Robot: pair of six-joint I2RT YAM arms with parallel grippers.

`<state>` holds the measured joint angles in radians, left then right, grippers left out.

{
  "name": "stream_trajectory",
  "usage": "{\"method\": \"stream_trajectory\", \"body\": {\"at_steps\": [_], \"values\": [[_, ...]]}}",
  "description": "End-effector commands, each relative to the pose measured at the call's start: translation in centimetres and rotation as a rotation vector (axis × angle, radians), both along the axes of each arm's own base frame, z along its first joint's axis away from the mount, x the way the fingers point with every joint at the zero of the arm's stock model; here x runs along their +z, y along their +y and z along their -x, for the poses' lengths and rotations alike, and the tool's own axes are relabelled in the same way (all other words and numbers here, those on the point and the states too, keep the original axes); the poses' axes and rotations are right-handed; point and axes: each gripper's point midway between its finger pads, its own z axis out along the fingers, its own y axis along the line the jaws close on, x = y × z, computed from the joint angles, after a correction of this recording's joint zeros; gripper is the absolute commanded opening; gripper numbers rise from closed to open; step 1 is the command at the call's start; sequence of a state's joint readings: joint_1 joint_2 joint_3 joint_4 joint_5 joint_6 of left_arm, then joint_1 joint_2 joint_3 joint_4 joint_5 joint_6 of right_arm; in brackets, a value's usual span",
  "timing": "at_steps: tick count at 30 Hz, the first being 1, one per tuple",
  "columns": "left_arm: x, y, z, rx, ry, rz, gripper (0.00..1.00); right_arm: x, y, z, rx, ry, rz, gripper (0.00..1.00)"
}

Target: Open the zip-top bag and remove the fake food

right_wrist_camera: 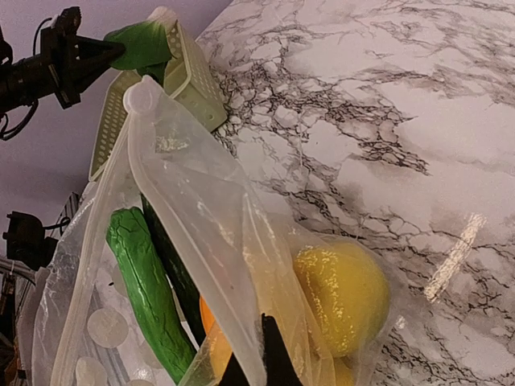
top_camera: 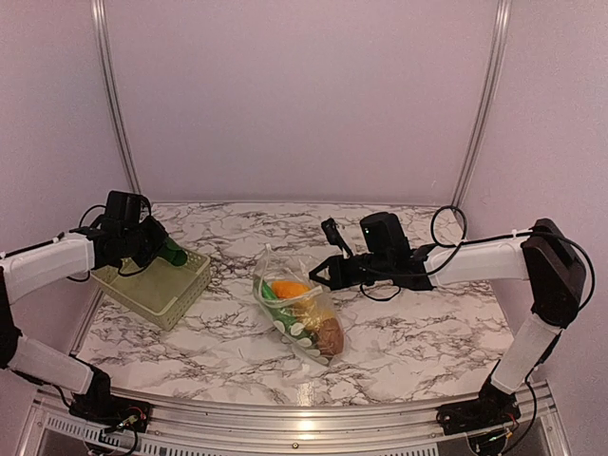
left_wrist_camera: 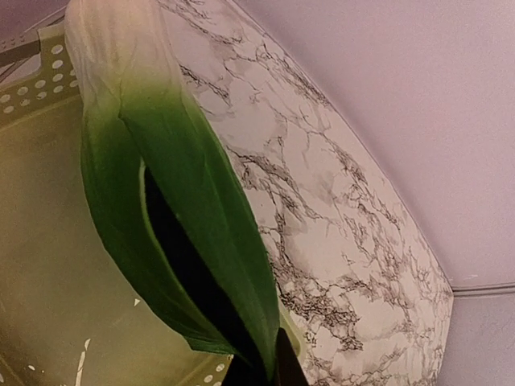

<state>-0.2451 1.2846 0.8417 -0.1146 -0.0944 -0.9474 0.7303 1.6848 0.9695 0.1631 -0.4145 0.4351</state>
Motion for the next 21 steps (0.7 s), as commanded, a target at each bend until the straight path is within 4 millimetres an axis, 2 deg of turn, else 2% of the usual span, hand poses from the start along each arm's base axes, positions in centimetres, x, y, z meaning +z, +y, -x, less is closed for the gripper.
{"method": "stream_trajectory", "body": {"at_steps": [1,8,12,16,21], "values": [[-1.9,-0.3,-1.3,-0.032,0.002,-0.022,0.0,1.0,0.1,-0.6,0.006,-0.026,-0.007,0.0],[-5.5,0.0,-1.0,-0.017,0.086,-0.035,0.0,2.3,0.2,-0.5,0.018,-0.048,-0.025,0.0],[-6.4,0.2,-0.8,-0.033,0.106,-0.05,0.26,2.3,0.3,-0.3,0.032,-0.051,-0.026,0.0],[-4.5,0.2,-0.5,-0.067,0.056,-0.068,0.46,2.7,0.7,0.4,0.082,-0.064,-0.056,0.0],[-0.1,0.6,0.5,-0.097,-0.029,-0.125,0.65,2.8,1.6,1.3,0.155,-0.049,-0.088,0.0]]}}
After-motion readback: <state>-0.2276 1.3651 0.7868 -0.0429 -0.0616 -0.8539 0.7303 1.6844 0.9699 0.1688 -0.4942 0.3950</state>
